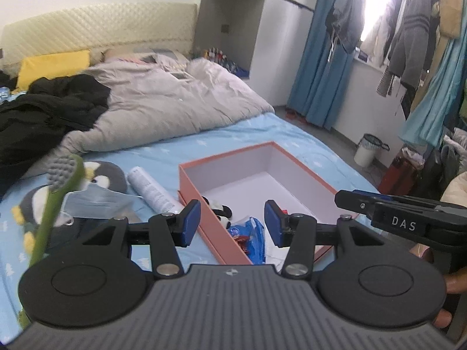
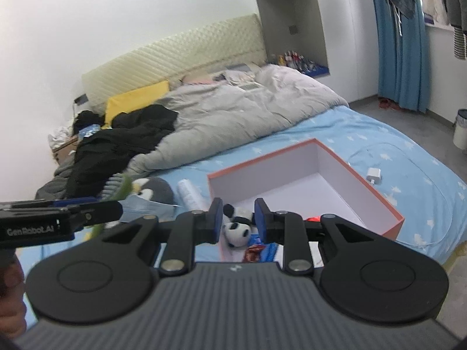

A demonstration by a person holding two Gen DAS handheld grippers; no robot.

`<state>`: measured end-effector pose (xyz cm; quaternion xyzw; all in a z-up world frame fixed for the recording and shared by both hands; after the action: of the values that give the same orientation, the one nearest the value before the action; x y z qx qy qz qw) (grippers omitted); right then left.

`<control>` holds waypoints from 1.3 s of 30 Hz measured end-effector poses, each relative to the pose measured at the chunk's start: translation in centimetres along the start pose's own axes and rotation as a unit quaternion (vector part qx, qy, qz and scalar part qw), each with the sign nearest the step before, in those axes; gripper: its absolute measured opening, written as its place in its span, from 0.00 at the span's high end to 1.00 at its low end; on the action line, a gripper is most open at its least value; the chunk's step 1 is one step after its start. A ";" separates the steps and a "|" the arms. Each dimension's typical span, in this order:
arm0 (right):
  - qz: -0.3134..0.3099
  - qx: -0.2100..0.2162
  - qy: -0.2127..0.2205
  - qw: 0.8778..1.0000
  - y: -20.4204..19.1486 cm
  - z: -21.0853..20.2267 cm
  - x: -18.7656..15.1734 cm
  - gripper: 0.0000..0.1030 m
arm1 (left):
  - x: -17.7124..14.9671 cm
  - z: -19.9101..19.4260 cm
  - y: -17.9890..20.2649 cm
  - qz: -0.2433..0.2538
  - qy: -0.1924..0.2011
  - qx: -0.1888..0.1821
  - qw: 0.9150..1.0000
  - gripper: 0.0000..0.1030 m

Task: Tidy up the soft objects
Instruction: 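Open the left gripper to drop the wrapper while the right gripper drops the tissue into the box, then withdraw both open tools from the box toward the penguin plush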

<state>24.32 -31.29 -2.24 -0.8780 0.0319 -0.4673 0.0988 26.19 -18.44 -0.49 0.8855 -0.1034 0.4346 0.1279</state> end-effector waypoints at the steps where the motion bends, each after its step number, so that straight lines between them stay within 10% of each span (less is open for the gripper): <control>1: -0.002 0.003 0.002 1.000 -0.5 -0.3 0.0 0.73 | -0.1 -0.7 -0.3 -0.002 0.003 0.002 1.000 0.47; 23: -0.057 0.074 -0.032 0.995 -10.9 -1.3 -6.3 0.65 | -7.6 -8.9 -9.8 -0.076 0.001 0.079 0.994 0.47; 30: -0.076 0.087 -0.059 0.992 -12.4 -0.9 -7.0 0.22 | -7.9 -7.0 -11.8 -0.085 -0.018 0.095 0.992 0.47; 39: -0.099 0.093 -0.105 0.985 -13.9 1.8 -5.9 0.20 | -8.0 -3.6 -14.9 -0.107 -0.039 0.116 0.987 0.47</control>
<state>22.02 -16.57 -5.23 -0.9081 -0.1092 -0.3805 0.1364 23.10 -2.66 -6.74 0.9165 0.0387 0.3926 0.0658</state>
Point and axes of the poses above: each gripper's, at about its wrist camera, not at the fingertips, and z roughly the way its jaws point, y to its right, x to its top, the point moved 10 cm from there along z, roughly the way its jaws point, and after that the axes turned 2 degrees about x, right-handed, at the moved point
